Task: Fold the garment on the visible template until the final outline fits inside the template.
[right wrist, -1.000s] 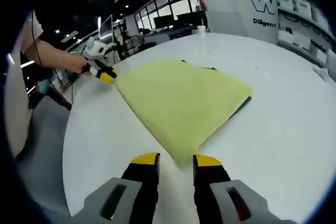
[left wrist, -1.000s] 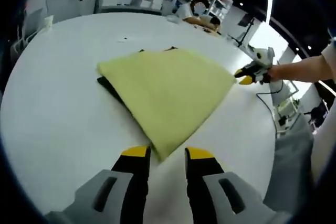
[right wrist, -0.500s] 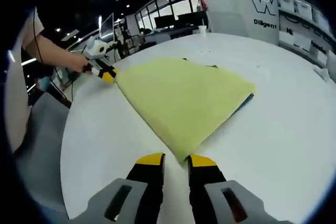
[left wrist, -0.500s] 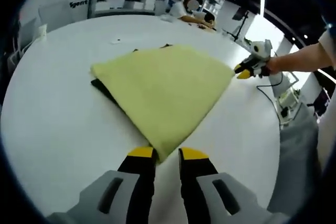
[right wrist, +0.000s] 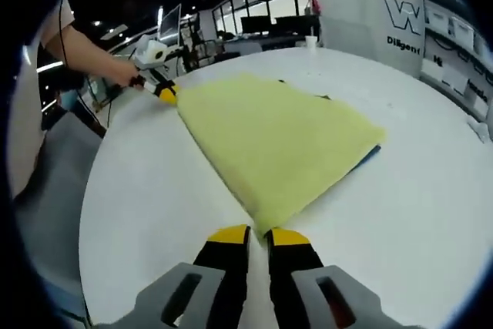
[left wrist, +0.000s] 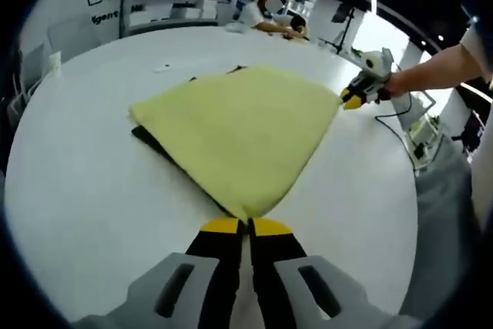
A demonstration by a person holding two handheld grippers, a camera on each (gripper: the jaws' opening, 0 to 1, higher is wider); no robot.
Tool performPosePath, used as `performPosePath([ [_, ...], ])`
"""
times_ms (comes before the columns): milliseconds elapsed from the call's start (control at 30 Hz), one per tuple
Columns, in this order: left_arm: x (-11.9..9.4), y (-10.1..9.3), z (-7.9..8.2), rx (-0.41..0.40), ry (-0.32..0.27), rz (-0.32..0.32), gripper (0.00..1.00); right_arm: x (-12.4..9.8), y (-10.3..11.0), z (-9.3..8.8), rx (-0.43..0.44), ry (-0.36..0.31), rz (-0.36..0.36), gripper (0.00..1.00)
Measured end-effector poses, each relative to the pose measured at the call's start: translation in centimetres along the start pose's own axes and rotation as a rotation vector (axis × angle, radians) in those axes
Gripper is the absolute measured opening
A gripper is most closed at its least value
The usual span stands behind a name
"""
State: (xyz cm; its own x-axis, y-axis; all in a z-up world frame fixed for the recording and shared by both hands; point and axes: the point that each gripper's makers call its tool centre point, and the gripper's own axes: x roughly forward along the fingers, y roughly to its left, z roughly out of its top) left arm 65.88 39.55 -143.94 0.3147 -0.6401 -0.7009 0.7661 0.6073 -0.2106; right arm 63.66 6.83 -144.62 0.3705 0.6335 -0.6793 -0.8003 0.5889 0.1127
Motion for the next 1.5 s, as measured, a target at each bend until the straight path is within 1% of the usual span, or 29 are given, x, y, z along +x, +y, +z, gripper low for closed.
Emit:
performPosePath([
  [33, 0.0, 0.0, 0.0, 0.001, -0.001, -0.003, 0.02, -0.1, -0.1, 0.1, -0.01, -0.002, -0.003, 0.0],
  [167, 0.0, 0.1, 0.0, 0.008, 0.001, -0.008, 0.02, -0.1, -0.2, 0.3, -0.001, -0.009, -0.003, 0.0],
  [200, 0.0, 0.1, 0.0, 0.008, 0.001, -0.009, 0.02, -0.1, -0.2, 0.2, 0.0, -0.01, -0.004, 0.02],
  [233, 0.0, 0.0, 0.0, 0.007, 0.001, -0.009, 0.02, -0.2, -0.3, 0.6, 0.016, -0.032, -0.008, 0.05],
  [267, 0.0, 0.0, -0.1, 0.003, 0.002, -0.011, 0.02, -0.2, -0.4, 0.8, 0.018, -0.041, -0.014, 0.06],
  [367, 0.0, 0.0, -0.1, 0.005, 0.002, -0.012, 0.02, -0.1, -0.5, 0.9, 0.016, -0.04, -0.013, 0.01],
  [533, -0.1, 0.3, -0.1, 0.005, 0.003, -0.007, 0.01, 0.2, 0.0, 0.7, -0.021, -0.013, 0.012, 0.0],
  [567, -0.2, 0.5, -0.2, 0.006, 0.005, -0.009, 0.01, 0.0, 0.0, 0.7, -0.017, -0.019, 0.023, 0.0],
  [600, -0.4, 0.9, -0.3, 0.003, 0.005, -0.007, 0.0, -0.3, -0.2, 0.3, -0.032, -0.013, 0.028, 0.0],
  [667, -0.8, 1.8, -0.6, 0.009, -0.002, -0.001, 0.0, -0.8, -0.6, -0.1, -0.031, -0.008, 0.026, 0.0],
  [700, -1.1, 2.3, -0.7, -0.012, -0.014, -0.002, 0.0, -1.1, -0.7, -0.2, -0.031, -0.008, 0.024, 0.0],
  [733, -1.2, 2.5, -0.7, -0.012, -0.012, -0.004, 0.0, -1.2, -0.7, -0.2, -0.029, -0.008, 0.028, 0.0],
  [800, -1.1, 2.1, -0.7, 0.002, -0.004, -0.009, 0.0, -0.9, 0.2, -0.2, -0.017, -0.006, 0.055, 0.0],
  [833, -1.1, 1.9, -0.7, 0.001, -0.002, -0.012, 0.0, -0.7, 1.1, -0.3, 0.003, -0.002, 0.081, 0.0],
  [867, -1.0, 1.7, -0.8, -0.025, -0.004, -0.017, 0.01, -0.5, 1.7, -0.2, 0.008, -0.007, 0.099, 0.0],
  [900, -1.0, 1.3, -0.8, -0.052, -0.005, -0.025, 0.01, -0.4, 2.4, -0.5, 0.01, 0.017, 0.107, 0.0],
  [933, -1.0, 1.1, -1.0, -0.081, -0.001, -0.027, 0.01, -0.3, 2.9, -0.5, 0.007, 0.019, 0.117, 0.0],
  [967, -1.1, 1.0, -1.0, -0.076, -0.001, -0.024, 0.01, -0.3, 3.4, -0.7, 0.032, 0.015, 0.12, 0.03],
  [1000, -1.2, 0.8, -1.3, -0.071, 0.001, -0.023, 0.02, -0.3, 3.6, -0.6, 0.039, -0.005, 0.12, 0.07],
  [1067, -1.4, 0.7, -1.7, -0.083, 0.0, -0.024, 0.03, -0.5, 3.6, -0.6, 0.113, -0.026, 0.11, 0.1],
  [1100, -1.5, 0.4, -1.9, -0.108, -0.004, -0.026, 0.03, -0.6, 3.6, -0.7, 0.105, -0.023, 0.11, 0.12],
  [1167, -1.7, 0.3, -2.0, -0.109, -0.011, -0.022, 0.05, -0.6, 3.6, -0.7, 0.107, -0.015, 0.1, 0.11],
  [1233, -1.9, 0.1, -2.0, -0.121, -0.016, -0.03, 0.09, -0.7, 3.4, -0.5, 0.134, -0.028, 0.091, 0.1],
  [1267, -1.9, 0.0, -2.0, -0.142, -0.015, -0.034, 0.11, -0.7, 3.0, -0.3, 0.185, -0.036, 0.076, 0.09],
  [1300, -1.9, 0.0, -1.9, -0.16, -0.017, -0.034, 0.13, -0.7, 2.8, 0.0, 0.209, -0.047, 0.073, 0.09],
  [1367, -1.9, 0.1, -1.8, -0.193, -0.024, -0.03, 0.14, -0.7, 2.0, 0.5, 0.217, -0.066, 0.053, 0.07],
  [1400, -1.9, 0.1, -1.8, -0.193, -0.025, -0.028, 0.13, -0.7, 1.9, 0.6, 0.227, -0.07, 0.051, 0.05],
  [1500, -1.7, 0.3, -1.6, -0.2, -0.029, -0.022, 0.07, -0.3, 1.7, 0.7, 0.237, -0.056, 0.046, 0.03],
])
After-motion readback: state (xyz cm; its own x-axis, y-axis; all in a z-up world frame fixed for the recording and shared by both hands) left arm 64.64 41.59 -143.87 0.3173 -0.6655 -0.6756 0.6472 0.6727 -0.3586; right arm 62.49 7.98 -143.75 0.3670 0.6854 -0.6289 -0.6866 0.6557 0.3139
